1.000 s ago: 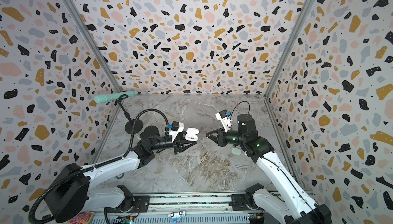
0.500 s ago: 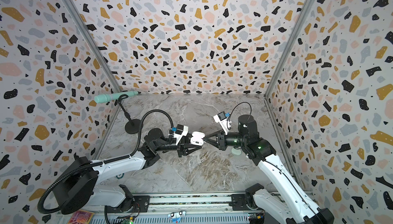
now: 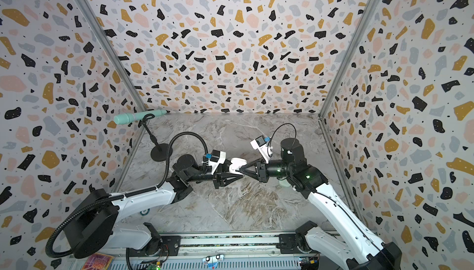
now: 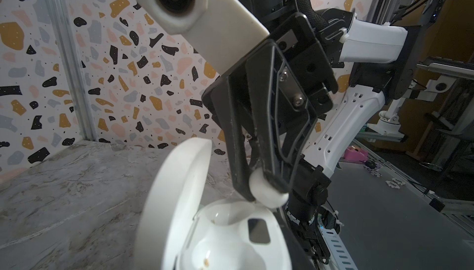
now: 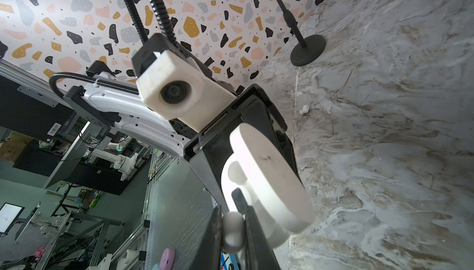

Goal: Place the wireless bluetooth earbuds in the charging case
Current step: 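Carry the earbud to the open case held by the left gripper, then press the earbud into the case slot and open the right gripper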

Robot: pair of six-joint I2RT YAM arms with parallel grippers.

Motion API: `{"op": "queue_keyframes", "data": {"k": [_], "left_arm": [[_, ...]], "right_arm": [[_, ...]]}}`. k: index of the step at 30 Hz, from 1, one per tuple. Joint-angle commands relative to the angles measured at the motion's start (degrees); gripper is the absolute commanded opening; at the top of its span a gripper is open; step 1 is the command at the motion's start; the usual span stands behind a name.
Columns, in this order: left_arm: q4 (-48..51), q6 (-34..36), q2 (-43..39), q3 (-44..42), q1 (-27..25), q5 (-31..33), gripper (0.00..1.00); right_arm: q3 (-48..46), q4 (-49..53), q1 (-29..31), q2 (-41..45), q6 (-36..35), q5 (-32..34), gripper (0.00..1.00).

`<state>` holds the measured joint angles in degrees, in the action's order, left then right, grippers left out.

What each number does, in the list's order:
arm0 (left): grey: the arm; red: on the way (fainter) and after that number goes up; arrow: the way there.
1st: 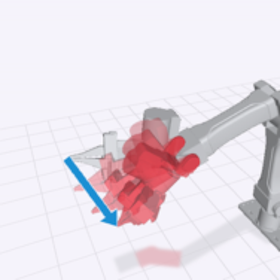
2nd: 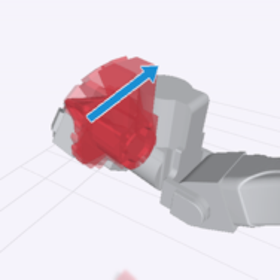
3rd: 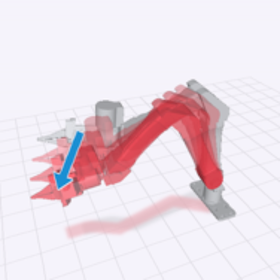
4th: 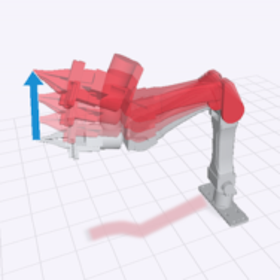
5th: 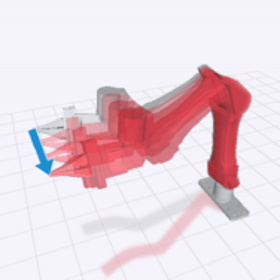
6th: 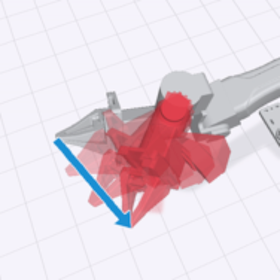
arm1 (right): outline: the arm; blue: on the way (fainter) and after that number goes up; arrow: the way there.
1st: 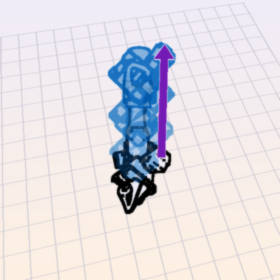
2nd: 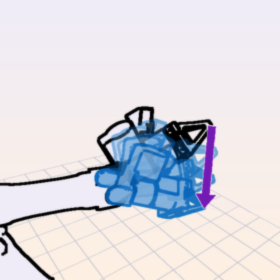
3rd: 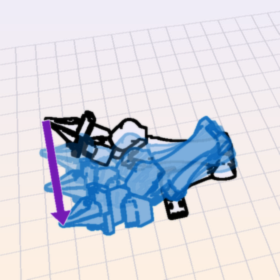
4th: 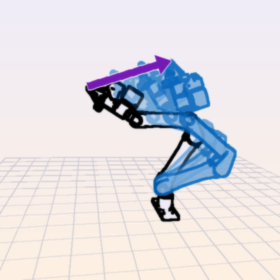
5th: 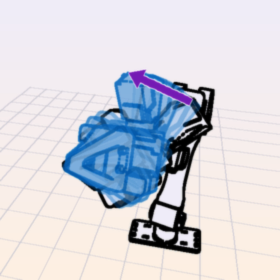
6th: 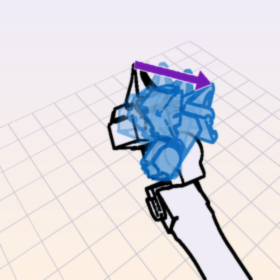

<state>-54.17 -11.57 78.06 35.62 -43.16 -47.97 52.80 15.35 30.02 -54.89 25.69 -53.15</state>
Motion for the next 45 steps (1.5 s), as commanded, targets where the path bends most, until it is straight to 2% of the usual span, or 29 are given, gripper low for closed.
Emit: {"op": "queue_keyframes", "data": {"k": [1, 26, 34, 45], "left_arm": [[-5.2, 0.7, -0.9, 0.0, -0.4, -1.8, 0.13], [-3.9, 1.7, -2.1, 0.2, -0.8, -1.8, 0.13], [-4.0, 1.6, -2.4, 0.0, -0.9, -1.6, 0.13], [-3.3, 1.9, -2.6, 0.2, -0.8, -1.6, 0.13]], "right_arm": [[2.7, -1.5, 0.2, -0.5, 0.3, 0.3, 0.1], [2.0, 0.1, 0.2, -2.0, 0.2, 2.3, 0.11], [3.4, 2.2, 0.3, -2.2, 0.0, 4.3, 0.21], [6.2, 4.0, 0.3, -3.0, -0.1, 7.3, 0.28]]}}
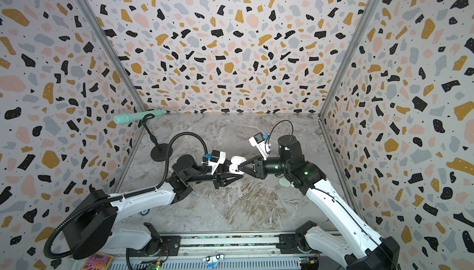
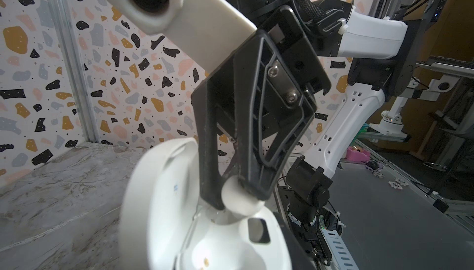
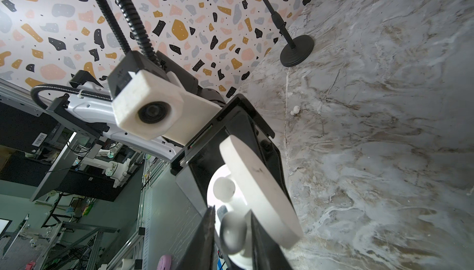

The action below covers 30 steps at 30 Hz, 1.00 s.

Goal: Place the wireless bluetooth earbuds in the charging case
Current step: 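Press the earbud into the case slot and open the right gripper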

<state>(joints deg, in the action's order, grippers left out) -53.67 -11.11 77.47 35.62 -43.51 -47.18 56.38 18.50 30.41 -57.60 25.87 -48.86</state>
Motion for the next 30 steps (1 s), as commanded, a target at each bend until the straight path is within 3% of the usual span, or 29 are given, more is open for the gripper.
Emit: {"op": "queue_keyframes", "data": {"k": [1, 15, 30], "left_arm": [[-3.8, 1.4, -2.1, 0.1, -0.5, -2.5, 0.13], [-2.5, 2.0, -2.1, 0.1, -0.5, -1.5, 0.13], [0.4, 3.0, -2.4, -0.4, 0.7, 1.5, 0.12]], "right_arm": [[2.9, 1.2, -0.1, -0.4, -0.4, 3.5, 0.29], [5.2, 3.2, -0.2, -0.1, -0.6, 5.9, 0.4], [6.0, 5.7, 0.3, 1.7, -0.5, 6.0, 0.43]]}}
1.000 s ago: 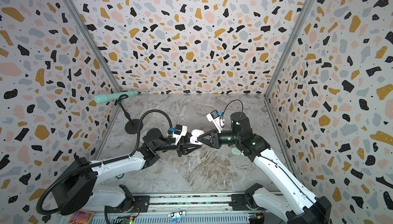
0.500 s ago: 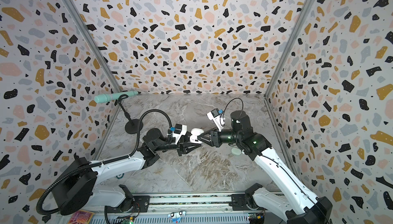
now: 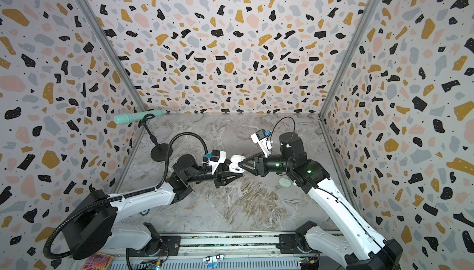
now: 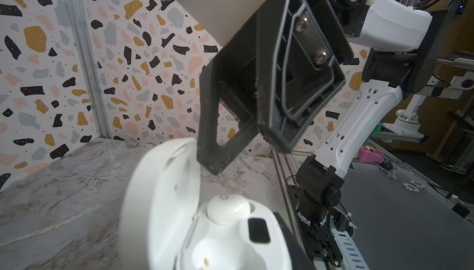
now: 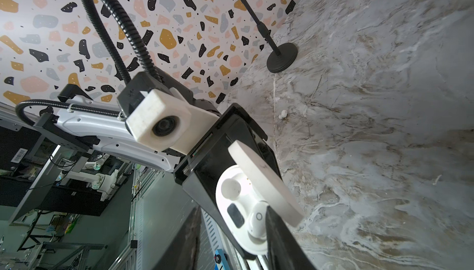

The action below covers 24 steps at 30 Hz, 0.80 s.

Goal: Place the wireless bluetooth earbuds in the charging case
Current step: 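Press the earbud into the case slot and open the right gripper, then withdraw the right gripper from the case toward the second earbud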

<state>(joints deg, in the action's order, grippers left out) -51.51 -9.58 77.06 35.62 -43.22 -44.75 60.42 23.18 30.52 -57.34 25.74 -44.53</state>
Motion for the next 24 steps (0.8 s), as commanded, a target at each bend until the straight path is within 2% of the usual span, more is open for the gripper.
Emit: {"op": "queue_keyframes", "data": {"k": [1, 7, 13, 19, 24], "left_arm": [[-1.6, 1.5, -2.2, -0.5, 0.8, -0.6, 0.12], [0.9, 0.2, -4.5, -1.7, 5.0, 1.5, 0.12], [6.1, -0.9, -10.2, -3.7, 12.2, 3.4, 0.12], [16.2, -0.1, -14.7, -2.0, 21.5, 2.2, 0.12], [23.3, 3.3, -13.3, 1.8, 27.2, -0.2, 0.12]], "right_arm": [[1.7, 1.2, 0.3, 1.8, -0.4, 1.8, 0.43], [-0.2, 1.6, 1.4, 3.7, -0.2, 2.3, 0.44], [-4.0, 0.7, 4.7, 4.5, 0.2, 4.9, 0.44], [-9.8, -7.5, 12.8, 1.6, 1.8, 12.1, 0.44], [-10.9, -15.8, 21.8, -9.5, 1.5, 20.8, 0.44]]}}
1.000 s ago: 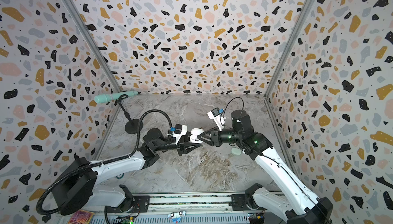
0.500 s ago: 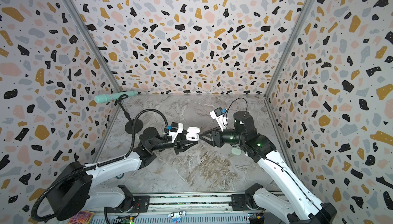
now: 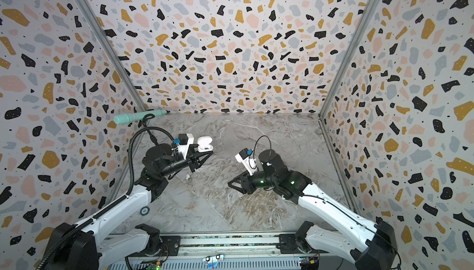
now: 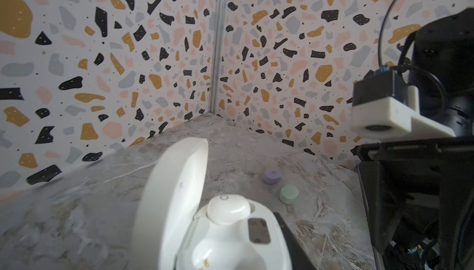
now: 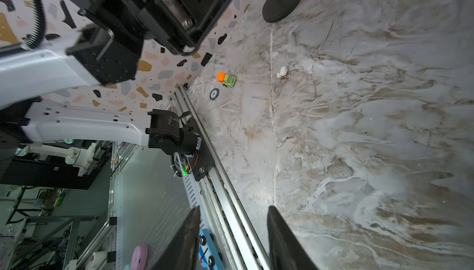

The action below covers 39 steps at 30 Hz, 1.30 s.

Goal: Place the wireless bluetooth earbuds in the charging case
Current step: 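Withdraw the right gripper from the case toward the second earbud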

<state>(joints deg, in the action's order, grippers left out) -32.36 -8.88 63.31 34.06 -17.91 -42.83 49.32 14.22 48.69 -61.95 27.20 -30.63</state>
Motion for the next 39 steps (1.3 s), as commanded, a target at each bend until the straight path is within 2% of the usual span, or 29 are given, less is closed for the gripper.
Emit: {"op": "queue_keyframes", "data": {"k": [1, 4, 10, 16, 21, 28, 39], "left_arm": [[4.4, 2.7, 1.2, 3.9, 2.3, -2.2, 0.12], [3.6, 2.6, 4.6, 6.1, 3.8, -2.9, 0.12], [1.4, 2.6, 11.2, 10.3, 7.0, -5.9, 0.12], [-2.1, 1.9, 14.8, 11.7, 8.0, -8.0, 0.12], [-7.9, -1.7, 16.2, 10.8, 9.3, -9.6, 0.12], [-9.3, -2.8, 16.1, 10.6, 9.9, -9.9, 0.12], [-11.6, -4.8, 16.4, 10.4, 11.9, -9.1, 0.11]], "right_arm": [[1.0, -7.5, 5.4, -7.5, -0.2, 9.0, 0.44], [5.7, -8.1, 10.9, -17.4, -2.4, 16.2, 0.44], [13.3, -11.1, 15.0, -31.6, -3.9, 24.4, 0.44], [23.0, -11.3, 15.5, -43.5, -6.0, 28.3, 0.45], [34.7, -7.5, 15.6, -53.8, -8.1, 30.2, 0.45], [46.0, -3.1, 15.7, -63.6, -8.1, 33.2, 0.46], [52.2, -3.6, 15.7, -69.9, -7.0, 36.2, 0.47]]}}
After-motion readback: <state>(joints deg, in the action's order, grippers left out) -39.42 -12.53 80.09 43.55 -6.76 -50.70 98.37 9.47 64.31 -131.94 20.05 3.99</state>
